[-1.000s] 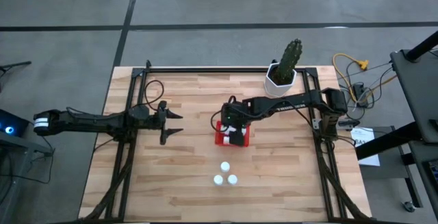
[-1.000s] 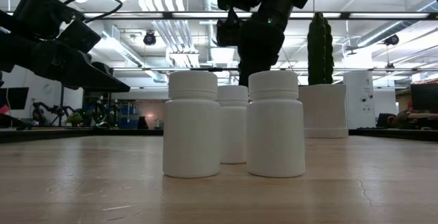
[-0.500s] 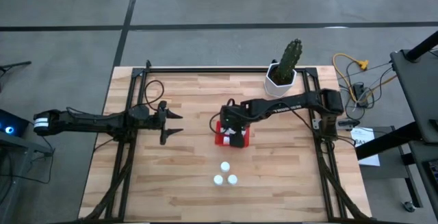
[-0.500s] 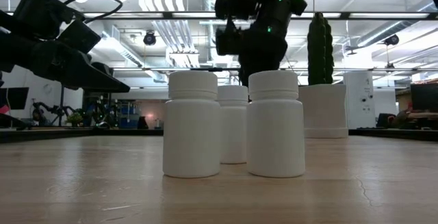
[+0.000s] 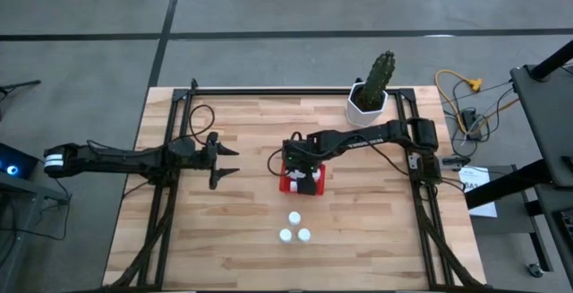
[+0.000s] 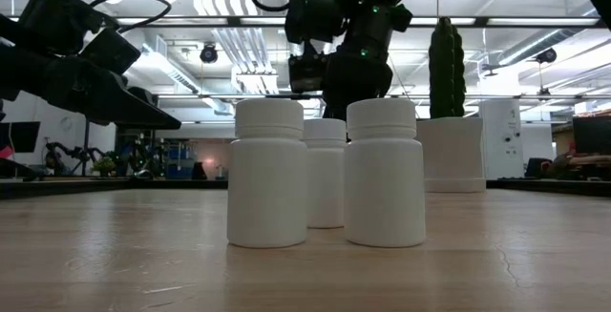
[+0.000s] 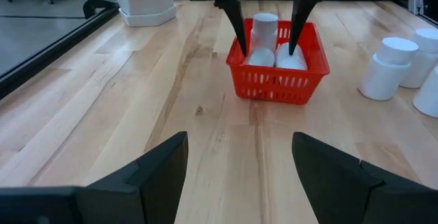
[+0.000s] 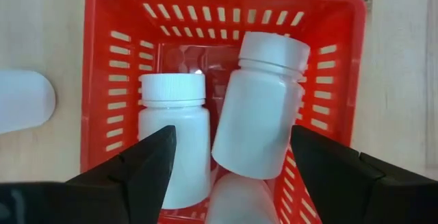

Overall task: Pick and place pill bottles into a basket
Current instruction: Adjust the white pill bottles in the red basket

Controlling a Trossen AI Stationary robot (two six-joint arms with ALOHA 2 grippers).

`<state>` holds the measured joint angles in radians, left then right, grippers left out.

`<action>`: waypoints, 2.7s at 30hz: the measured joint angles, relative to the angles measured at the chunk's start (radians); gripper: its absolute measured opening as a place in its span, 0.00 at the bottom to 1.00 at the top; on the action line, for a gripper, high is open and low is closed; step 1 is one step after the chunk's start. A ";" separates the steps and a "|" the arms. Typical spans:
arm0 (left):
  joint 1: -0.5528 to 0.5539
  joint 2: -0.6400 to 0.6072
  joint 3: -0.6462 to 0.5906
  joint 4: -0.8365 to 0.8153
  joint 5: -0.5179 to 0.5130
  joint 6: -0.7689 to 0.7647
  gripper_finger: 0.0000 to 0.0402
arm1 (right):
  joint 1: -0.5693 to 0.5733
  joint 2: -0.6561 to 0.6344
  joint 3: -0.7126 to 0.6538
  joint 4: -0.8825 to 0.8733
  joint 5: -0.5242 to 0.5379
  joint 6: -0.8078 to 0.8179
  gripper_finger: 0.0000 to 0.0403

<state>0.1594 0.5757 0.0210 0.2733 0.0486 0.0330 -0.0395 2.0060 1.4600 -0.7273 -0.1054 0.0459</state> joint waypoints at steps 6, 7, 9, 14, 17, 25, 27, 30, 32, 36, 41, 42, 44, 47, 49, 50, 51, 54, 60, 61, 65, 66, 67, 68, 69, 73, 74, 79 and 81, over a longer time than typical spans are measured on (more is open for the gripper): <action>0.000 0.000 0.000 0.000 0.000 0.000 0.61 | -0.002 0.005 -0.001 0.002 0.000 -0.006 0.68; 0.000 0.000 0.000 0.000 0.000 -0.001 0.61 | -0.003 0.005 -0.001 0.002 0.000 -0.007 0.68; 0.000 0.000 0.000 0.001 0.000 -0.001 0.61 | -0.006 0.005 -0.002 0.003 0.000 -0.006 0.66; 0.000 0.000 0.000 0.001 0.000 -0.002 0.61 | -0.011 0.008 -0.003 0.007 0.013 0.001 0.63; 0.000 0.000 0.000 0.001 0.000 -0.002 0.61 | -0.013 0.008 -0.003 0.008 0.051 0.002 0.61; 0.000 0.000 0.000 -0.002 0.001 -0.002 0.61 | -0.015 0.010 -0.010 0.021 0.060 0.019 0.59; 0.000 0.000 0.000 -0.002 0.001 -0.002 0.61 | -0.014 0.010 -0.016 0.028 0.060 0.030 0.59; 0.000 0.000 0.000 -0.004 0.001 -0.001 0.61 | -0.014 0.009 -0.031 0.037 0.060 0.037 0.59; 0.000 0.000 0.000 -0.004 0.001 -0.001 0.61 | -0.014 0.008 -0.046 0.050 0.059 0.044 0.59; 0.000 0.000 0.000 -0.005 0.001 -0.001 0.61 | -0.014 0.005 -0.077 0.088 0.053 0.052 0.59; 0.000 0.000 0.000 -0.005 0.001 -0.001 0.61 | -0.014 0.005 -0.082 0.091 0.047 0.052 0.57; 0.000 0.000 0.000 -0.005 0.001 -0.001 0.61 | -0.014 0.005 -0.082 0.091 0.045 0.049 0.56; 0.000 0.000 0.000 -0.005 0.001 -0.001 0.61 | -0.014 0.006 -0.082 0.091 0.037 0.040 0.54; 0.000 0.000 0.000 -0.005 0.001 -0.001 0.61 | -0.013 0.008 -0.083 0.090 0.024 0.035 0.47; 0.000 0.000 0.000 -0.005 0.001 -0.001 0.61 | -0.013 0.008 -0.083 0.090 0.022 0.034 0.41; 0.000 0.000 0.000 -0.005 0.001 -0.001 0.61 | -0.013 0.008 -0.083 0.090 0.018 0.033 0.37; 0.000 0.000 0.000 -0.005 0.001 -0.001 0.61 | -0.013 0.008 -0.083 0.091 0.018 0.031 0.34; 0.000 0.000 0.000 -0.005 0.001 -0.001 0.61 | -0.013 0.008 -0.083 0.096 0.018 0.029 0.30; 0.000 0.000 0.000 -0.005 0.001 -0.001 0.61 | -0.013 0.008 -0.083 0.102 0.020 0.024 0.30; 0.000 0.000 0.000 -0.005 0.001 -0.001 0.61 | -0.013 0.007 -0.083 0.105 0.023 0.022 0.30; 0.000 0.000 0.000 -0.005 0.001 0.000 0.61 | -0.013 0.003 -0.076 0.094 0.026 0.022 0.30; 0.000 0.000 0.000 -0.004 0.001 0.000 0.61 | -0.013 0.003 -0.069 0.090 0.026 0.022 0.30; 0.000 0.000 0.000 -0.002 0.001 0.000 0.61 | -0.013 0.003 -0.060 0.081 0.026 0.022 0.30; 0.000 0.000 0.000 -0.001 0.001 0.000 0.61 | -0.012 0.001 -0.051 0.075 0.025 0.021 0.30; 0.000 0.000 0.000 -0.001 0.001 0.000 0.61 | -0.012 0.000 -0.041 0.069 0.026 0.021 0.30; 0.000 0.000 0.000 -0.001 0.001 0.000 0.61 | -0.011 -0.001 -0.002 0.030 0.025 0.021 0.29; 0.000 0.000 0.000 -0.001 0.001 0.000 0.61 | -0.010 -0.001 0.008 0.020 0.025 0.021 0.29; 0.000 0.000 0.000 -0.002 0.002 0.001 0.61 | -0.004 -0.002 0.061 -0.042 0.026 0.021 0.29; 0.000 0.000 0.000 -0.002 0.002 0.001 0.61 | 0.001 -0.002 0.078 -0.066 0.026 0.022 0.29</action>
<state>0.1593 0.5756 0.0210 0.2718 0.0502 0.0338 -0.0388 2.0041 1.5377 -0.7930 -0.0792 0.0677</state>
